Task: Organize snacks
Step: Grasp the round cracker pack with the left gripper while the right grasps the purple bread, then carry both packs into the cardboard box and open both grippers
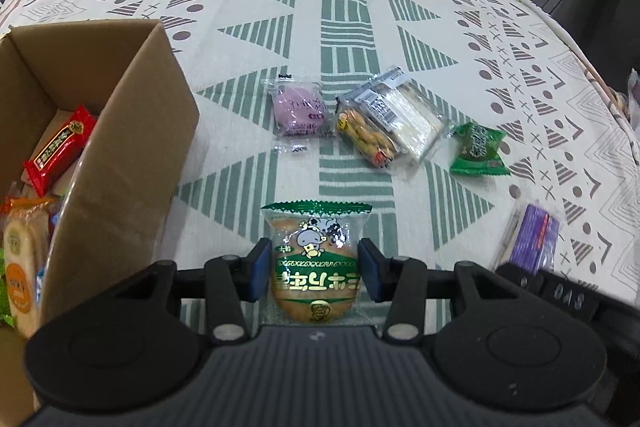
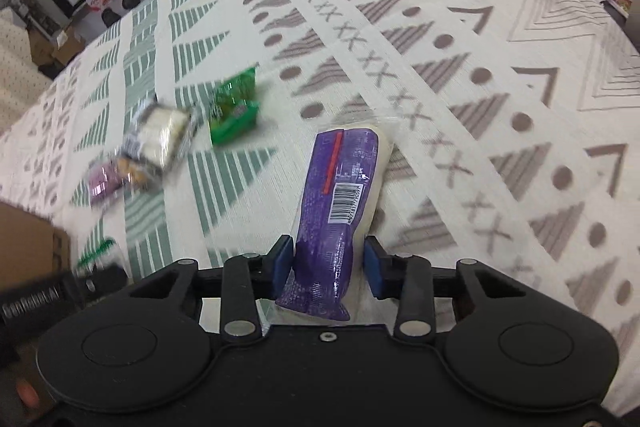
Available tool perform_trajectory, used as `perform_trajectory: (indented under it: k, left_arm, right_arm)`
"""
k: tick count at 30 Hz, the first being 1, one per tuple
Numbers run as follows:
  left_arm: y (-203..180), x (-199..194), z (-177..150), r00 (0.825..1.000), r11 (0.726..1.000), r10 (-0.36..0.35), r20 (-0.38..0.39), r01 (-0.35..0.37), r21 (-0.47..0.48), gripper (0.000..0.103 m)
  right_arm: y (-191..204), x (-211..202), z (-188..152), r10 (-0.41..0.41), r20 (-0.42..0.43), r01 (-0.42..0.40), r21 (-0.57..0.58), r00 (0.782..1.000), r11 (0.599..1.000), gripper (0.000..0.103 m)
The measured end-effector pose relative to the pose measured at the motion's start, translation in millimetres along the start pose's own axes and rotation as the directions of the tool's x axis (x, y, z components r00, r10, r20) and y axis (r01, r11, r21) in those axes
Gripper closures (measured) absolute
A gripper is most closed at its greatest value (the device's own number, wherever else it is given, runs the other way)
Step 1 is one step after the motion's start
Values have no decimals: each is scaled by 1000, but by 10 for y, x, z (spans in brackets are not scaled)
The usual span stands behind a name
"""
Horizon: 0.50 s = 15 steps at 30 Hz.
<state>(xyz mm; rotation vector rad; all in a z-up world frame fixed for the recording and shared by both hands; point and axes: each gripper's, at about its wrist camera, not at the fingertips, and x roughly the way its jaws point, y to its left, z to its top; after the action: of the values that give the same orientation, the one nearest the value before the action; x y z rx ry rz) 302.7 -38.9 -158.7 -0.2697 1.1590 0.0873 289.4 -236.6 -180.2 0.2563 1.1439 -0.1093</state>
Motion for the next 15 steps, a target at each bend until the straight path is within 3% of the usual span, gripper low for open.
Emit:
perform_trajectory:
  k: [2,6,9,10,12,15]
  left_arm:
    - [-6,-45,-40,1000,1000,-5,4,5,11,57]
    - [23,-110,-117,1000,1000,-9,8,9,14,57]
    - [53,-139,-163,1000,1000,-12,7,12,7,57]
    - [61,-151,-179,1000,1000,-12,6,12,7,57]
    - [74,-176,-204,1000,1000,-11,2,11,10,57]
    - [98,-241,-219,1000,1000,-5,2,5,14,57]
  right_arm:
    - [-17,-40,-58,-15,-7,15,-19,1000,1000,64]
    - [-4,-58,-108,-68,2,68,-49,998,996,49]
    - [57,-12,-114,-79,10,79,-87,997,993,48]
    - [79,11,-121,-85,9,85,-103,996,991,49]
    - [105,36,-131,-99,12,99,-130,995,987,62]
    - [97,-25,-107,-79,8,79,-120,997,990,68]
